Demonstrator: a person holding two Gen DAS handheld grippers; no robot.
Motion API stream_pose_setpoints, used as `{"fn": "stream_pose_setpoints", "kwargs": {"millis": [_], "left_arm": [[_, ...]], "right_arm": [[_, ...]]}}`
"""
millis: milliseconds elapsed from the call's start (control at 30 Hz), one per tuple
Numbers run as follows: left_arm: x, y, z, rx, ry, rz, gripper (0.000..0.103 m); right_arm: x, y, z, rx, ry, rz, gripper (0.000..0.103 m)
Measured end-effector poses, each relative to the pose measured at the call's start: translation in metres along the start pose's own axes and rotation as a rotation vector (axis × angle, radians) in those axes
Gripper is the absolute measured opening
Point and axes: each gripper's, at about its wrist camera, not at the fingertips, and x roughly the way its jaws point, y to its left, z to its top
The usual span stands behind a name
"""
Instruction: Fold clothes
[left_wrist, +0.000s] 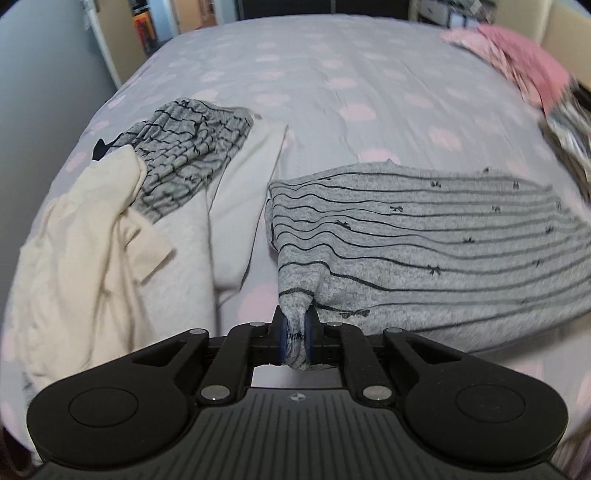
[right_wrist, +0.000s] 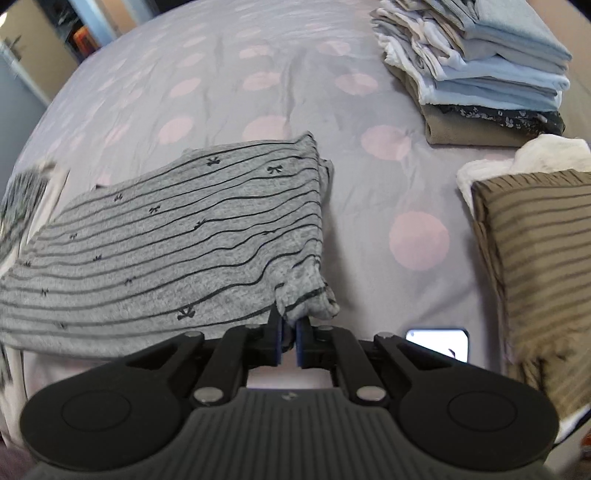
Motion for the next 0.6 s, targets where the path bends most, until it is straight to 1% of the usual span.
{"fn": "stream_pose_setpoints", "kwargs": {"millis": [167,267,433,500,600], "left_arm": [[-0.017,-0.002,-0.032,0.082,0.074,0.011,0.007],[-0.017,-0.006,-0.050,0.135,0.115,0.026,0.007],[0.011,-0.018,-0.071,0.198,0.182,0.061,0.007],[0.019,-0.022,-0.077,0.226,0.195,0.069,0.007],[0.024,-0.026,-0.080,0.261,0.198,0.080,0.012]], "right_arm": [[-0.014,0.006,-0.037,-0.096,0.089,-0.006,0.007],[-0.011,0.016,-0.065,-0.181,0.149,-0.028,0.007],[0.023,0.039,-0.100,-0.327,0.204,-0.116,0.008],[0.038,0.043,-0.106,-0.354,0.218,-0.139,0.008],[0.050,0.050,-0.110,-0.389,0.215,-0.175,0.008]]}}
